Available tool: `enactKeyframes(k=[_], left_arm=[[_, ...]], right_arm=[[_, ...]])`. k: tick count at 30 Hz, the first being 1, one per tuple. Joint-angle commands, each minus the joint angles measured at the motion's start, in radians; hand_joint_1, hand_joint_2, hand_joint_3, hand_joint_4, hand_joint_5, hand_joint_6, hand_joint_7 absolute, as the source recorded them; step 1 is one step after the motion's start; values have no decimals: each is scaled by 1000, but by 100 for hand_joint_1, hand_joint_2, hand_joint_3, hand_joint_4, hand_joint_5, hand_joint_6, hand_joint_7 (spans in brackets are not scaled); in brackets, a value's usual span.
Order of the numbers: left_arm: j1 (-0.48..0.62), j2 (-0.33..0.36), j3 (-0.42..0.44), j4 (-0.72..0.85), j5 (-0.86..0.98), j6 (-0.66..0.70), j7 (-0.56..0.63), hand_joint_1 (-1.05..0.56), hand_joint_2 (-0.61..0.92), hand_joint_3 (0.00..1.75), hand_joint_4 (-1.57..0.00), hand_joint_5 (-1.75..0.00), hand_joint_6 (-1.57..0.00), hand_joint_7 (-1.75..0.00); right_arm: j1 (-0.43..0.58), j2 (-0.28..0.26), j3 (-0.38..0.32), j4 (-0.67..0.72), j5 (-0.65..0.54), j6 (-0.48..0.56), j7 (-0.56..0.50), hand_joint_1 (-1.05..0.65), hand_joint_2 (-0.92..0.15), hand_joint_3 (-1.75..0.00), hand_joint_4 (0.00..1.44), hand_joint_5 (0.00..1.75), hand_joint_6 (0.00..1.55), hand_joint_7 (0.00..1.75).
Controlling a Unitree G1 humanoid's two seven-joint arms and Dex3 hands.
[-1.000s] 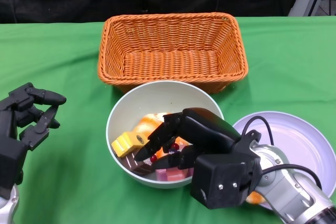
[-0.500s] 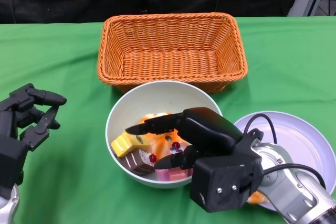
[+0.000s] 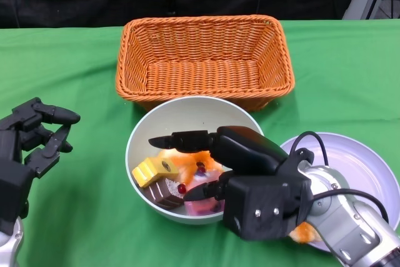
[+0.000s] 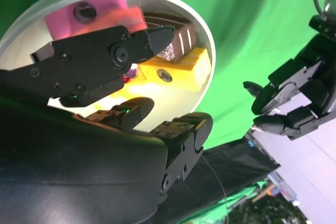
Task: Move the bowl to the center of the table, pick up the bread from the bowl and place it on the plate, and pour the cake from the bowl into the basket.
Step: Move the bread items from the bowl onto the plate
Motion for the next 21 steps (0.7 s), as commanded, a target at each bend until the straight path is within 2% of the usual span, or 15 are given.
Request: enactKeyframes(k=[1,7,15,21], left_arm=[[-1,13,7,-5,-10,7,-2,-9,92,37,-80,-137,-82,-99],[-3,13,8,-1,-10,3,-3,-9,92,36,-80,-138,-82,-99],[-2,10,10,-7,-19,16,-7,-9,92,37,-81,-137,-83,-99],[-7,13,10,3,-17,10,-8,-9,92,36,-81,-136,-83,-98]], right_arm=[[-4,-1,-29,-46,70,72,64,-42,-91,-1,46,2,35,0],[-19,-1,-47,-70,146,124,122,-43,-92,-1,47,2,34,0],[-28,-6,-58,-96,184,157,152,-50,-92,-3,46,1,34,0],[-36,-5,-73,-43,182,49,101,-56,-92,-4,52,4,38,2]])
